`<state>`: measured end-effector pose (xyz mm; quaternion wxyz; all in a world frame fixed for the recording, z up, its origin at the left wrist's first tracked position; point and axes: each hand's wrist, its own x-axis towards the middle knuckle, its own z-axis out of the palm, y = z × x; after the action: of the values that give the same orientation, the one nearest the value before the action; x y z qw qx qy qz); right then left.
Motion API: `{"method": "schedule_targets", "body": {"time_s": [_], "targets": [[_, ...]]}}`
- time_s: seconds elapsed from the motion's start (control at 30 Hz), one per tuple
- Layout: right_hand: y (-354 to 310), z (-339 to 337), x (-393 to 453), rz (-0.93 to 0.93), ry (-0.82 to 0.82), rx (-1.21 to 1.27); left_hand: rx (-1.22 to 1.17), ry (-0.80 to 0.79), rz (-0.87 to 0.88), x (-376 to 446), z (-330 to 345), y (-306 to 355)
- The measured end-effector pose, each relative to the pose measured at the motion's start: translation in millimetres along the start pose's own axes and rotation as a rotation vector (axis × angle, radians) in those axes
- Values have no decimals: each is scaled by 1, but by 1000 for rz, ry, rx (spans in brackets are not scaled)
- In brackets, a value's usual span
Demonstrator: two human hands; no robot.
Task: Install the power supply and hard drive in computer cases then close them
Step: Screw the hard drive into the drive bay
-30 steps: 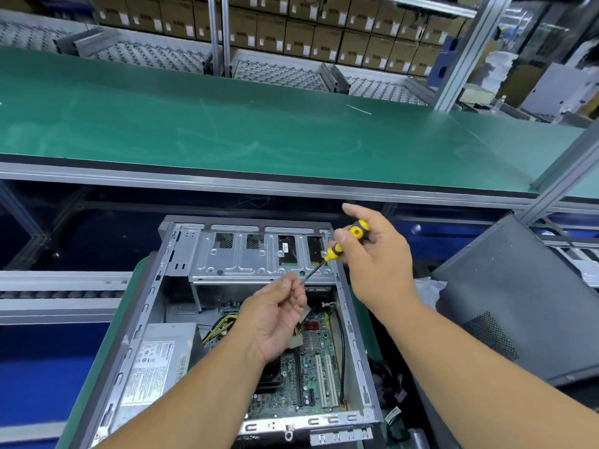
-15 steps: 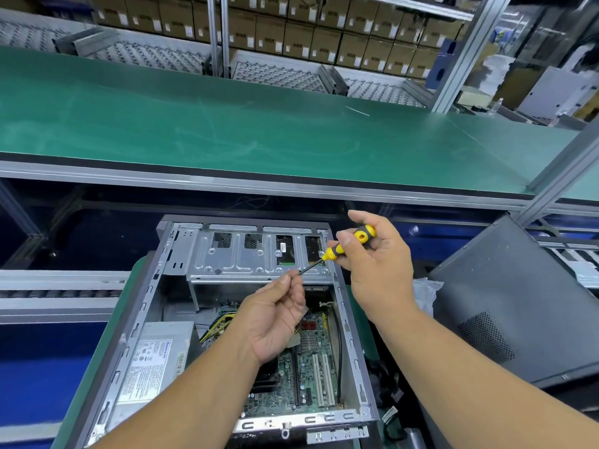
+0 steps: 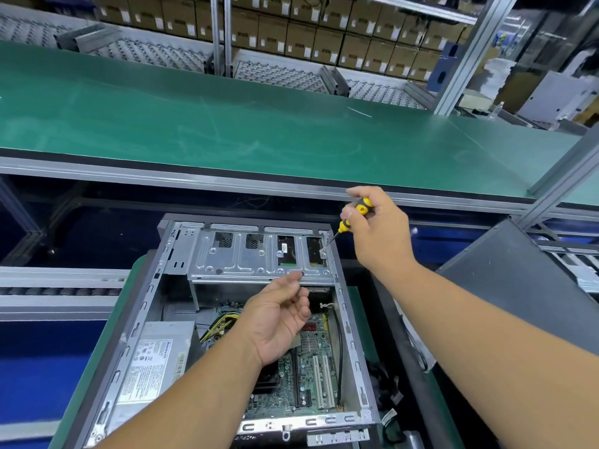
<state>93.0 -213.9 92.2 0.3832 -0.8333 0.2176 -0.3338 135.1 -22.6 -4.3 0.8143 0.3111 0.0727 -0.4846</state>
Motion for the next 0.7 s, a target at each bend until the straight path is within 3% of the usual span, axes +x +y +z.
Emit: {"method": "schedule_targets", "body": {"time_s": [0.1,0.5,0.7], "targets": [[7,4,13,-18,-38,-127,10,39,15,1,-2,1],[18,14,20,-56,-125,-249,-72,101,-29,6,-5,3],[15,18,31,-73,-171,-330,-86,248,-42,9,-9,3]]}}
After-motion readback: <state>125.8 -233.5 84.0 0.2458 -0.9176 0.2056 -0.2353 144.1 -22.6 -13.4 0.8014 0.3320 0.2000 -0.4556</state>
